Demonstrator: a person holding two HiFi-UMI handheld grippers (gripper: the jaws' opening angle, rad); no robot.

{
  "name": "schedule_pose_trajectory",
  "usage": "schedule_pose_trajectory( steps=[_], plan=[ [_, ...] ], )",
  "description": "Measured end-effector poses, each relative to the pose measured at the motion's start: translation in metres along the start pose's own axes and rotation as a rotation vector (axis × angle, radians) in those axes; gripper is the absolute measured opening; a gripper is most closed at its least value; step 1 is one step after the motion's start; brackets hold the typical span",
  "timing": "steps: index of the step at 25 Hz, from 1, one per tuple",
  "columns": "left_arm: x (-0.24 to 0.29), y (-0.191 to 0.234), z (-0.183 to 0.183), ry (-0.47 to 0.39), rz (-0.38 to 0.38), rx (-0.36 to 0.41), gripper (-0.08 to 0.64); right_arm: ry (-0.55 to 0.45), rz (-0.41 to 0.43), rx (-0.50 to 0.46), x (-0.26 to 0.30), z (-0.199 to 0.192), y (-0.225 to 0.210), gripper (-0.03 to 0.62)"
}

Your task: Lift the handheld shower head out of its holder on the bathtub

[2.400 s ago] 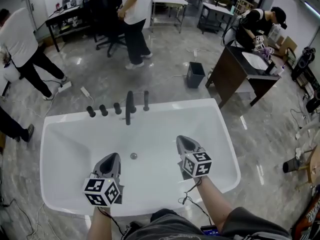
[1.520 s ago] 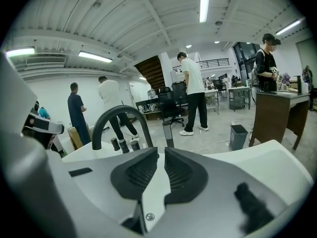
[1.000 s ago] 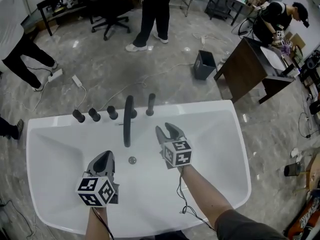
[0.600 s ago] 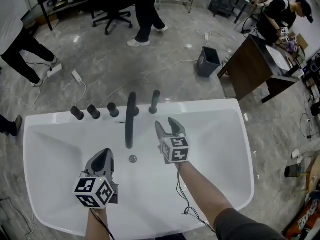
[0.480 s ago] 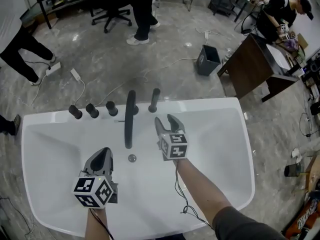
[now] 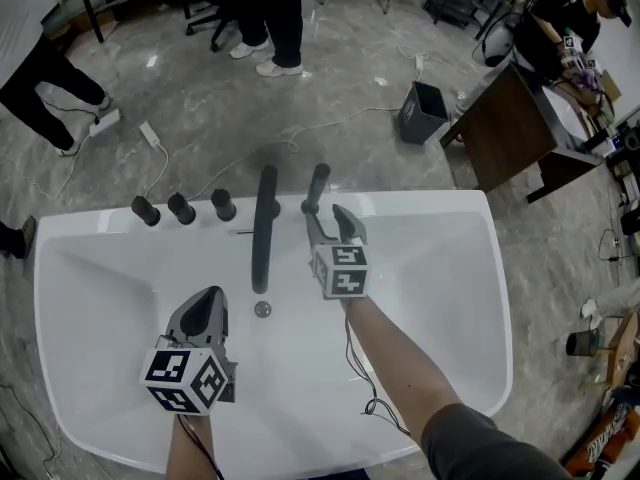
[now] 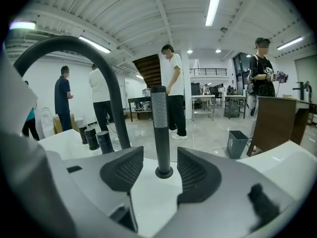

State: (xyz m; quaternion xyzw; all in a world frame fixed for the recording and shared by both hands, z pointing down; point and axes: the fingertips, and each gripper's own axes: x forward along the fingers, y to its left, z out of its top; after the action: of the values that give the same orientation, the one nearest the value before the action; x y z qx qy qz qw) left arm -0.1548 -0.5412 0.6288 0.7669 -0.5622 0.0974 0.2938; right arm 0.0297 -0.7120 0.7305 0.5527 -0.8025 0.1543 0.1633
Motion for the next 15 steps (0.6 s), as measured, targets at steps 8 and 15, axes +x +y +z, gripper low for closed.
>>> schedule_pose_trajectory(
  steps=[8,15],
  plan=[
    [0.003,0.004,-0.006,-0.009,-0.001,-0.013,0.015,-0.021,-0.010,-0.007,0.033,0.003,0.003,0.213],
    [0.000,0.012,-0.007,-0.017,0.016,-0.020,0.015,0.012,-0.063,0.009,0.051,0.005,-0.008,0.213]
  ],
)
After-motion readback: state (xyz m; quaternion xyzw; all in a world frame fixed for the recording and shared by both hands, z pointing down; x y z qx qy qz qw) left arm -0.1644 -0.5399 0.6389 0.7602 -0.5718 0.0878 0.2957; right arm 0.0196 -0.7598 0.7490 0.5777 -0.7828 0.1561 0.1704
